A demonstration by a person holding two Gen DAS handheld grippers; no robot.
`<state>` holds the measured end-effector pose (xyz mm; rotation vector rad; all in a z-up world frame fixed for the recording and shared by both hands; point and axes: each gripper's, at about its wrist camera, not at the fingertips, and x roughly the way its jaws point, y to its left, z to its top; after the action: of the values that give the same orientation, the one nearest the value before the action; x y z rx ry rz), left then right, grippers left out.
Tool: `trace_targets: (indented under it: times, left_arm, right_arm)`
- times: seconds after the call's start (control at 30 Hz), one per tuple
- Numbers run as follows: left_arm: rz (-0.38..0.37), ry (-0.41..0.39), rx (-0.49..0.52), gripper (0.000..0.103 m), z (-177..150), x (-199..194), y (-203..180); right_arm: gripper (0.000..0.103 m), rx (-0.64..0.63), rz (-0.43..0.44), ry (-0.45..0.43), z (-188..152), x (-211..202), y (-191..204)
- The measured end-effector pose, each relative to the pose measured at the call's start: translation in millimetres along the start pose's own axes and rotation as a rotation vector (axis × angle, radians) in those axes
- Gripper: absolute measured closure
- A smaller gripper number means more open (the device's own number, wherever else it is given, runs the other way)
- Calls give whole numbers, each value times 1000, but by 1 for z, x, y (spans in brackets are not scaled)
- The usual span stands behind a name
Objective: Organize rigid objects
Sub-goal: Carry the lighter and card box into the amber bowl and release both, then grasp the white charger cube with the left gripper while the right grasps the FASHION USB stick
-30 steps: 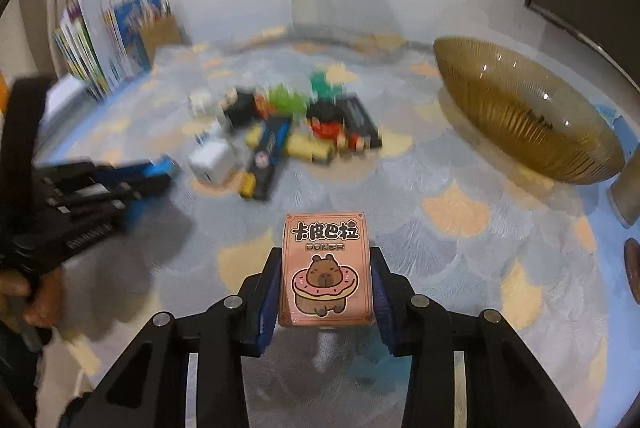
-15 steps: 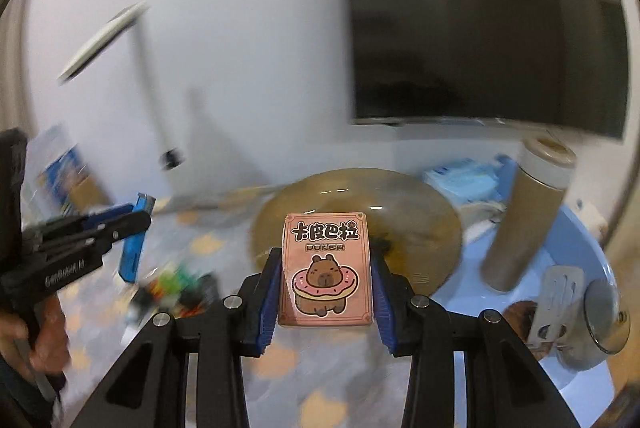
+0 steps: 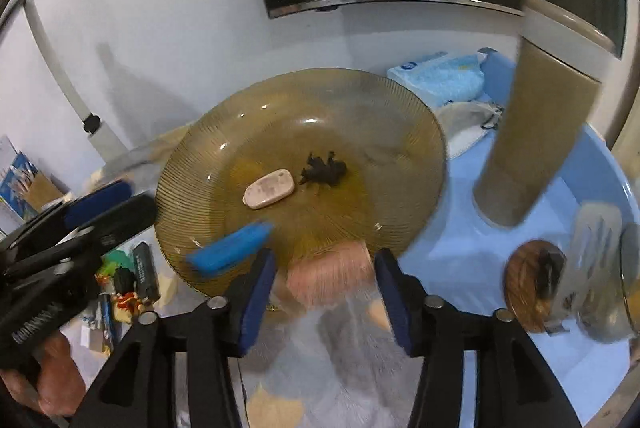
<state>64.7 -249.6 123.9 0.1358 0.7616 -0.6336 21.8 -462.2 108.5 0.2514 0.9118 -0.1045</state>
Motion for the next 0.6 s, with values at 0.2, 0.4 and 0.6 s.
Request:
trace_targets:
  times: [0.2, 0.4, 0.6]
  left_arm:
    - [228, -119, -144, 36, -81, -94, 61]
    - [399, -63, -365, 36, -157, -133, 130]
    - [443, -33, -401, 36, -185, -129, 150]
  right_arm:
    - [34, -69, 65, -74, -47, -42, 9]
    - [22, -234, 174, 4, -104, -31, 84]
    - [22, -372, 95, -21, -136, -3, 136]
